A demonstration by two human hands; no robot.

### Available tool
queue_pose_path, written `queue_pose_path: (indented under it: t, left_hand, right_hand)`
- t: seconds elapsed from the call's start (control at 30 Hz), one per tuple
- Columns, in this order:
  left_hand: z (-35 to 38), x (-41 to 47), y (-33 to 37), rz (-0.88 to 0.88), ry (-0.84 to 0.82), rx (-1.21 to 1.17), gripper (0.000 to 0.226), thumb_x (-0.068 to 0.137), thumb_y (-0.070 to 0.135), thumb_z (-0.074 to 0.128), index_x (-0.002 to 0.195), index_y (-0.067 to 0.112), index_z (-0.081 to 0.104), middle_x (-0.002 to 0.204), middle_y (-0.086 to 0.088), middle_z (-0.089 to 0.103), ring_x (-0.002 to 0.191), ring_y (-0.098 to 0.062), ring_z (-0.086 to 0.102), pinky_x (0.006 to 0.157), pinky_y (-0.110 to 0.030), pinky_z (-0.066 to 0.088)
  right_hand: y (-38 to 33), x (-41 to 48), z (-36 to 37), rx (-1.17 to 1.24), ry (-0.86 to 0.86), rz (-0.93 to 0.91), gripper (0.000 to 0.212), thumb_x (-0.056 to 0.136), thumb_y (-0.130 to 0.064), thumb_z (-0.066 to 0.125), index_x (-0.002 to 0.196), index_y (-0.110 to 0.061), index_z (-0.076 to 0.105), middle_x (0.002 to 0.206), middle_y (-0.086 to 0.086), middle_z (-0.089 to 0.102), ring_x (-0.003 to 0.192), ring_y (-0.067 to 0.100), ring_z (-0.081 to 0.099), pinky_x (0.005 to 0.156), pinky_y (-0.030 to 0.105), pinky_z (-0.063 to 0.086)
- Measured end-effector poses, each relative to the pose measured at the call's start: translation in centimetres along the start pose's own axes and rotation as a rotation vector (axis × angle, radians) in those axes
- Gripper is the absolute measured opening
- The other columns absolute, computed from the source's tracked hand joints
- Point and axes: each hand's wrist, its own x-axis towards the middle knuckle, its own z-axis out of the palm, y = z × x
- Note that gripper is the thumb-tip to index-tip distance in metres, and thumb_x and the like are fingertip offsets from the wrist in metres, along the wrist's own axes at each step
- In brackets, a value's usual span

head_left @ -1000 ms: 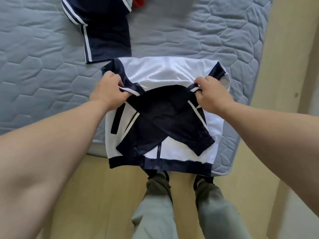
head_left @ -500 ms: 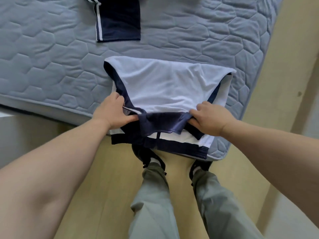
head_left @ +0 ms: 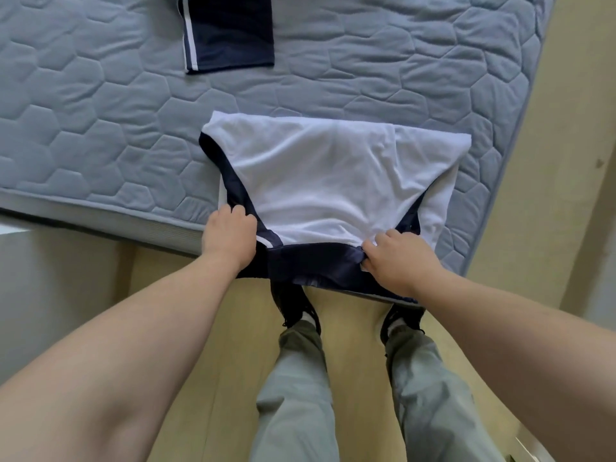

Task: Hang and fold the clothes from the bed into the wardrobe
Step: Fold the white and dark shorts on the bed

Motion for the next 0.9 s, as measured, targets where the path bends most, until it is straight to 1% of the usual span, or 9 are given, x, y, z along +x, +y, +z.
queue_pose_path:
  t: [0.13, 0.27, 0.37, 0.47, 0.53, 0.57, 0.63, 0.73, 0.9]
  left_hand:
    - [-0.4, -0.1, -0.1, -0.008, -0.049, -0.043, 0.031, 0.086, 0.031, 0.050, 0.111, 0.014, 0.060, 0.111, -0.008, 0.054, 0.104, -0.029, 0.049, 0.086, -0.037, 0.040]
    - [-1.6, 0.2, 0.7, -0.010, -0.274, 0.069, 0.046, 0.086, 0.044, 0.051, 0.124, 0.017, 0.054, 0.122, -0.006, 0.052, 0.112, -0.028, 0.051, 0.086, -0.039, 0.038]
    - [-3.8, 1.7, 1.5, -0.028, -0.397, 0.101, 0.033, 0.084, 0.027, 0.053, 0.116, 0.019, 0.058, 0.098, 0.001, 0.050, 0.086, -0.022, 0.054, 0.075, -0.034, 0.039]
    - [-6.5, 4.7, 1.5, -0.106, -0.144, -0.026, 0.020, 0.084, 0.013, 0.053, 0.099, 0.017, 0.065, 0.075, 0.001, 0.048, 0.073, -0.025, 0.054, 0.067, -0.033, 0.041]
    - [-8.0, 7.2, 0.8, -0.167, 0.095, -0.153, 0.024, 0.087, 0.011, 0.052, 0.111, 0.012, 0.059, 0.098, -0.008, 0.057, 0.090, -0.034, 0.062, 0.065, -0.035, 0.040]
    - [-8.6, 8.3, 0.3, -0.182, 0.188, -0.199, 0.031, 0.088, 0.010, 0.052, 0.119, 0.010, 0.053, 0.116, -0.012, 0.054, 0.099, -0.038, 0.061, 0.066, -0.039, 0.040]
    - [-9.4, 10.4, -0.7, -0.185, 0.279, -0.259, 0.038, 0.088, 0.007, 0.053, 0.126, 0.007, 0.046, 0.129, -0.015, 0.044, 0.106, -0.043, 0.056, 0.069, -0.043, 0.038]
    - [-9.7, 12.9, -1.6, -0.168, 0.194, -0.305, 0.040, 0.088, 0.006, 0.051, 0.128, 0.010, 0.046, 0.133, -0.011, 0.044, 0.111, -0.042, 0.053, 0.075, -0.043, 0.036]
    - [-9.7, 15.0, -1.9, -0.073, 0.042, -0.247, 0.038, 0.088, 0.015, 0.054, 0.126, 0.014, 0.048, 0.127, -0.017, 0.048, 0.112, -0.041, 0.054, 0.075, -0.042, 0.037]
  right_hand:
    - [0.1, -0.6, -0.3, 0.117, 0.074, 0.053, 0.031, 0.097, -0.044, 0.036, 0.114, -0.019, 0.045, 0.087, 0.006, 0.061, 0.072, 0.031, 0.056, 0.053, 0.034, 0.027]
    - [0.3, -0.9, -0.4, 0.040, -0.001, -0.014, 0.032, 0.091, -0.042, 0.031, 0.096, -0.018, 0.052, 0.080, 0.002, 0.057, 0.070, 0.028, 0.050, 0.057, 0.035, 0.033]
    - [1.0, 0.3, -1.5, 0.113, 0.000, -0.025, 0.037, 0.088, -0.043, 0.026, 0.092, -0.018, 0.052, 0.070, -0.003, 0.044, 0.066, 0.026, 0.050, 0.061, 0.034, 0.037]
    - [2.9, 2.9, -2.7, 0.269, 0.165, 0.165, 0.031, 0.094, -0.033, 0.038, 0.113, -0.015, 0.055, 0.094, 0.006, 0.056, 0.089, 0.034, 0.058, 0.068, 0.038, 0.044]
    - [4.9, 4.9, -3.5, 0.347, 0.302, 0.384, 0.036, 0.091, -0.020, 0.047, 0.125, -0.011, 0.053, 0.116, 0.014, 0.055, 0.106, 0.038, 0.052, 0.083, 0.044, 0.044]
    - [6.0, 5.8, -3.8, 0.339, 0.338, 0.476, 0.041, 0.088, -0.016, 0.049, 0.129, -0.012, 0.051, 0.123, 0.015, 0.053, 0.112, 0.038, 0.048, 0.089, 0.045, 0.040]
    - [8.3, 7.4, -4.4, 0.298, 0.316, 0.607, 0.053, 0.084, -0.011, 0.049, 0.136, -0.014, 0.043, 0.135, 0.012, 0.046, 0.122, 0.035, 0.041, 0.098, 0.046, 0.033]
    - [11.3, 9.1, -5.0, 0.289, 0.181, 0.727, 0.056, 0.082, -0.010, 0.049, 0.137, -0.015, 0.040, 0.141, 0.011, 0.042, 0.129, 0.033, 0.036, 0.105, 0.047, 0.027]
    - [13.6, 10.8, -5.6, 0.245, 0.080, 0.803, 0.033, 0.083, -0.009, 0.046, 0.115, -0.015, 0.057, 0.119, 0.013, 0.057, 0.117, 0.034, 0.047, 0.106, 0.050, 0.026]
